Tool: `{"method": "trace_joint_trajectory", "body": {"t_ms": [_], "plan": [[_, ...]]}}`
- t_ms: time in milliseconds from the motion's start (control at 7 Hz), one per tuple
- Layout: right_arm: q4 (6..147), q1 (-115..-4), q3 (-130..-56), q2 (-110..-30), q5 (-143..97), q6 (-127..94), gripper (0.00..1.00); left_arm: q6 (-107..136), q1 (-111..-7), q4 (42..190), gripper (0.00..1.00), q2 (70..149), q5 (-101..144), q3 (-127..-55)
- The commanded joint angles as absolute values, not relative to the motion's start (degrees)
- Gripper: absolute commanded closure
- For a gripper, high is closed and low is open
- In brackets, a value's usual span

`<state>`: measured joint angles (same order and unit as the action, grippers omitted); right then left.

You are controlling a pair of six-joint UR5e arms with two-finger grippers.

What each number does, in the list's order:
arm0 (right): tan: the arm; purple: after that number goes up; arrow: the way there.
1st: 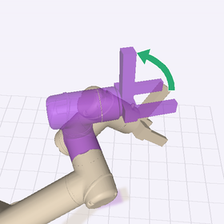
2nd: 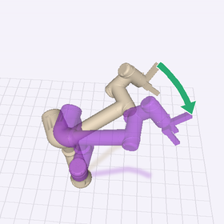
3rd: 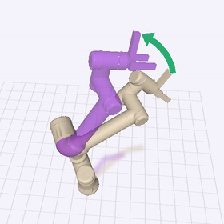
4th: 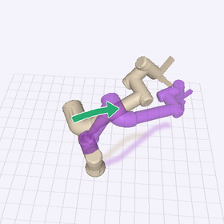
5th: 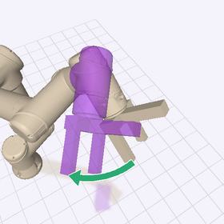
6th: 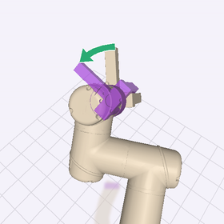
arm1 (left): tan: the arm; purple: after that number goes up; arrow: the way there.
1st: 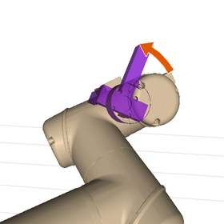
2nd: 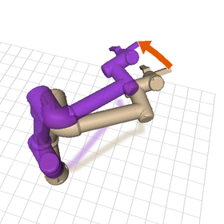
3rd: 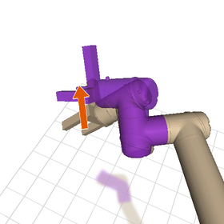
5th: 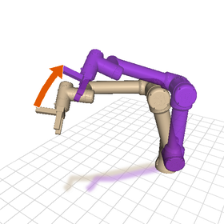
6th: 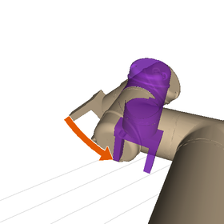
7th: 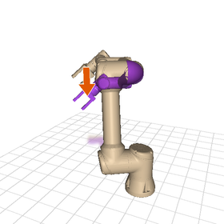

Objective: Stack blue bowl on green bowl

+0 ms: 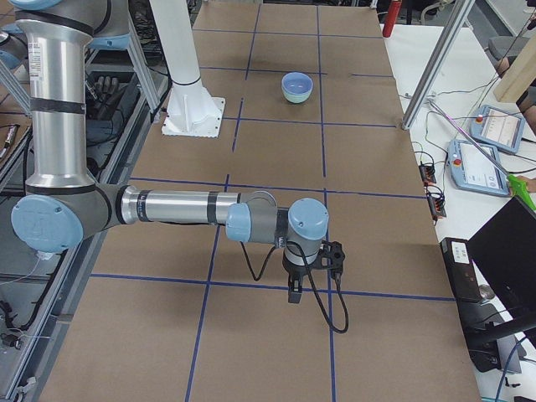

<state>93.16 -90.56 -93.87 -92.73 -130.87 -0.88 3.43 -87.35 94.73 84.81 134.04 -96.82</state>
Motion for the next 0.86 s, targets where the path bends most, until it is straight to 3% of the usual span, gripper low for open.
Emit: {"method": "trace_joint_trajectory", "body": {"t_ms": [0, 714], "plan": [[93.16, -90.53, -93.87, -92.72, -130.87, -0.88, 0.00, 3.43, -87.54, 94.66, 0.00, 84.64, 134.12, -96.77], [93.16, -90.61, -93.87, -92.72, -130.87, -0.88, 0.00, 3.43, -87.54, 94.66, 0.00, 84.73, 134.21, -96.24]]}}
